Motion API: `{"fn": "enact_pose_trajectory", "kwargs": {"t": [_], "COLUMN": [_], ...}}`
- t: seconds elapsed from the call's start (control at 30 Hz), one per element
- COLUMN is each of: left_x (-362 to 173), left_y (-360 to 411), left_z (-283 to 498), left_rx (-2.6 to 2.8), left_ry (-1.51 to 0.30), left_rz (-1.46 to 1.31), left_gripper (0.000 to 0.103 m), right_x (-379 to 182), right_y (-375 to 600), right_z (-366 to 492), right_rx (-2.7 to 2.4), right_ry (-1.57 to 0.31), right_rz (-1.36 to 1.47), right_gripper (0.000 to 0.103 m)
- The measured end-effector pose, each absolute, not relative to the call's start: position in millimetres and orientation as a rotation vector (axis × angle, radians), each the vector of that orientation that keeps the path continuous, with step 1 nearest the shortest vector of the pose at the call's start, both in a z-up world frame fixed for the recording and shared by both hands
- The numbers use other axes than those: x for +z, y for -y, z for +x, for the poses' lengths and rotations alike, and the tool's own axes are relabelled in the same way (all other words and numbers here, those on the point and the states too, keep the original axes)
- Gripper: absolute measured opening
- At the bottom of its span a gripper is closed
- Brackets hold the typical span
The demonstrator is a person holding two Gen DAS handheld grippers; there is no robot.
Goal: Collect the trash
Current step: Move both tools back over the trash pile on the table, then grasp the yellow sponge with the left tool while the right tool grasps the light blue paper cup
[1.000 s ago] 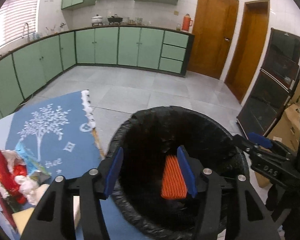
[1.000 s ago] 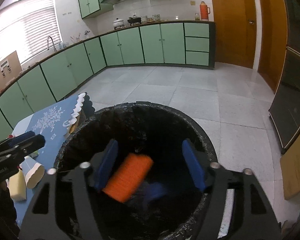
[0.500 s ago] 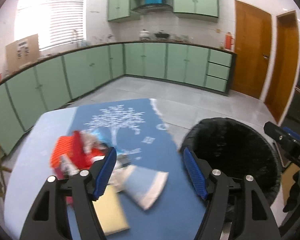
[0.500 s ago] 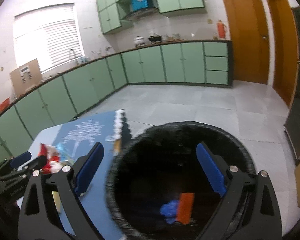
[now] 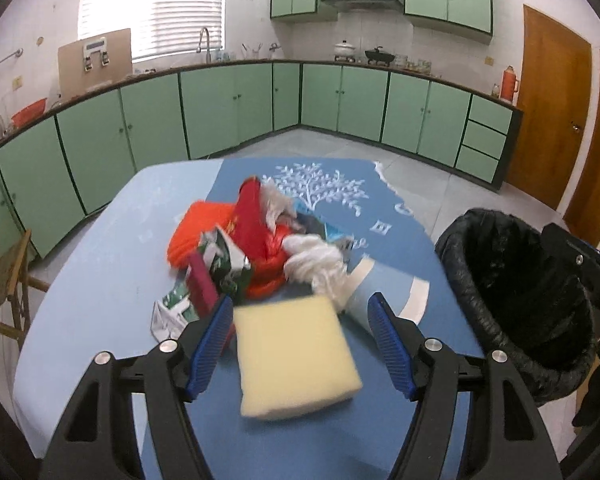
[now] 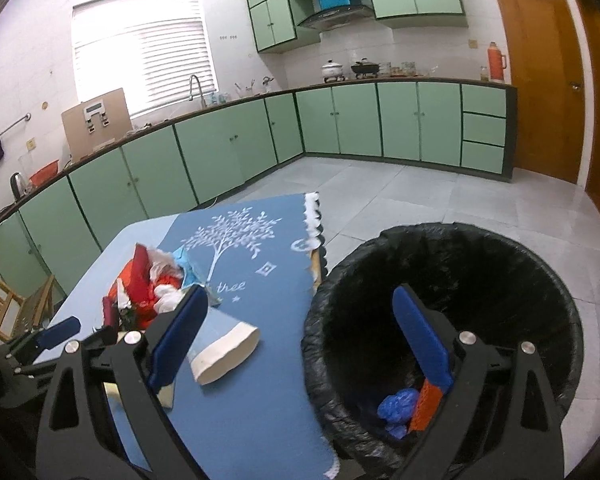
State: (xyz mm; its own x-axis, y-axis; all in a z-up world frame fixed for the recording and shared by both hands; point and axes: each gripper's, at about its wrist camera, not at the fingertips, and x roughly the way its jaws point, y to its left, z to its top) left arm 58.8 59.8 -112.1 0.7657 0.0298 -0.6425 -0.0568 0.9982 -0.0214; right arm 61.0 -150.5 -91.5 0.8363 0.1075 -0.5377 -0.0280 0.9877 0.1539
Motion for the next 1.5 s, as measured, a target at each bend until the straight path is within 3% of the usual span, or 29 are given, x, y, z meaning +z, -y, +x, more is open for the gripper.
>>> {"fn": "enact_pose_trajectory", "kwargs": {"t": [0.6,0.87,1.2,1.5], "left_x": [-162,-172,-188,-175], "left_y": [-59,-52,-60,-65], "left_z": [74,80,86,79], "left_rx": [0.099,0.128,0.148,0.147], "left_ry": [-0.82,-0.812,-0.818,-0.763], "left_rz": [-0.064,-0.041,-0.104,-0.119], "left_gripper": [0.074,0.085,0.085,0.077], "right_x": [-114,-116,-115,-116], "right_y": [133,131,131,127], "right_z": [72,74,73,74], "right_rx": [0.12,0.117,0.115,0.13], "right_ry": [-0.634,-0.646,-0.647,-0.657], "right_rz": [0.118,0.111,0.093,0.087], "right_gripper": [0.091,0.091,0.091,0.091]}}
